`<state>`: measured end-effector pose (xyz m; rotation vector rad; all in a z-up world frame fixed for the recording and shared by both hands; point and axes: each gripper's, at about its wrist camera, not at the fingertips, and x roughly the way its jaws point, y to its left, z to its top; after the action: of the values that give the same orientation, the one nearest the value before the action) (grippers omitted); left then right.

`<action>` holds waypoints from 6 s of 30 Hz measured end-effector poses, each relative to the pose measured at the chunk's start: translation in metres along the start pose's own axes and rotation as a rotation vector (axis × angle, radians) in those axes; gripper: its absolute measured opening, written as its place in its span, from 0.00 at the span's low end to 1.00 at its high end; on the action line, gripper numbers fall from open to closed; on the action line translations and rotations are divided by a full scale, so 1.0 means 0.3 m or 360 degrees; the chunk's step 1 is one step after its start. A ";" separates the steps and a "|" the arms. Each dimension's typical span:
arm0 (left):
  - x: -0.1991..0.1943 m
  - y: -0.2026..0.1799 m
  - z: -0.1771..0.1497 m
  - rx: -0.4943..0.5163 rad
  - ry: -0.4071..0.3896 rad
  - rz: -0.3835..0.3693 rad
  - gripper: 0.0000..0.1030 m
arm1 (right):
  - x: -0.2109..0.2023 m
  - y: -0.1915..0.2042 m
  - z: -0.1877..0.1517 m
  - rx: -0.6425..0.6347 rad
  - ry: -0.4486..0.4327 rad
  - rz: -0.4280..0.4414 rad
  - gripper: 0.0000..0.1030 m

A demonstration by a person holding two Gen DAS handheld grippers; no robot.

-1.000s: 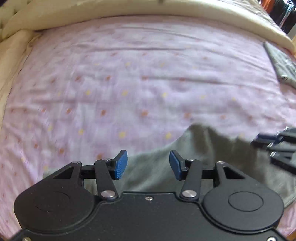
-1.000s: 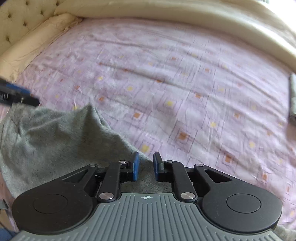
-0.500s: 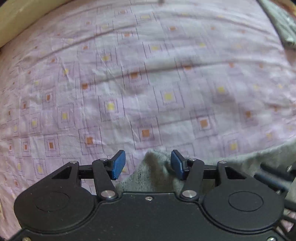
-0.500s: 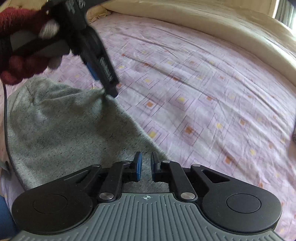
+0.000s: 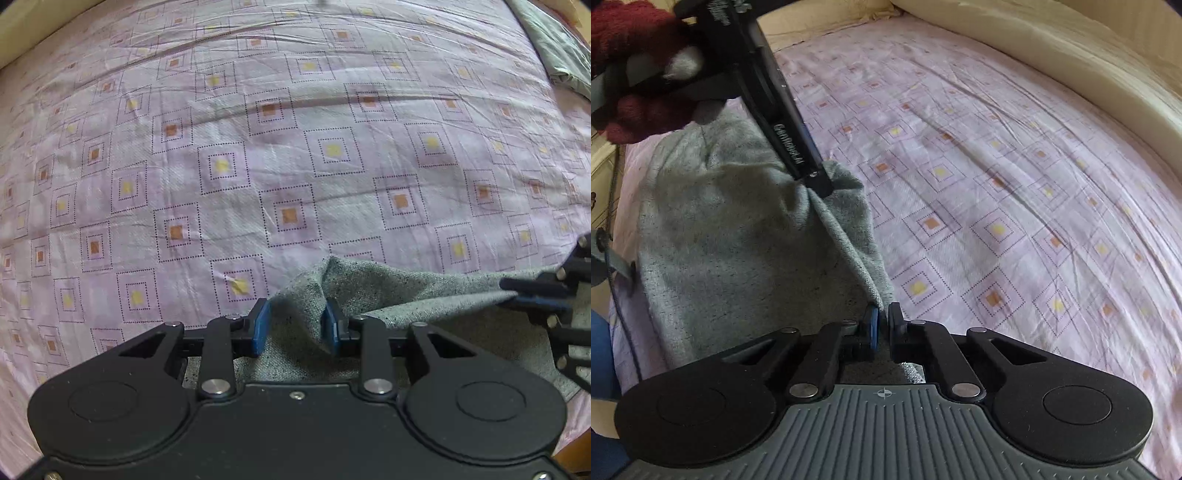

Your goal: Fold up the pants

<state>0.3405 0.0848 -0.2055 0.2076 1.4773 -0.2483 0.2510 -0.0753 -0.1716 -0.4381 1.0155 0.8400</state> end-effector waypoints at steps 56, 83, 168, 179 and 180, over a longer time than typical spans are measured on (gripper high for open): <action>-0.044 0.522 -0.531 -0.0587 -0.0166 0.0335 0.56 | 0.337 0.273 0.253 0.0881 0.0014 -0.0246 0.14; -0.213 0.390 -0.670 -0.0395 -0.0424 0.0195 0.56 | -0.208 0.409 -0.245 0.1498 -0.0139 -0.0763 0.14; -0.069 -1.086 -0.459 0.0134 -0.0279 0.0012 0.63 | -0.646 -0.307 -1.367 0.2121 -0.0230 -0.0951 0.03; -0.068 -1.094 -0.323 0.0072 -0.0314 0.0028 0.63 | -0.695 -0.306 -1.383 0.2217 -0.0390 -0.0867 0.07; -0.042 -1.096 -0.321 0.0079 -0.0270 0.0037 0.63 | -0.713 -0.299 -1.394 0.2240 -0.0447 -0.0836 0.14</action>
<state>0.1524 -0.2017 -0.1964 0.2378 1.3008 -0.2769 0.0297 -0.4989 -0.1899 0.5968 0.9291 -0.3719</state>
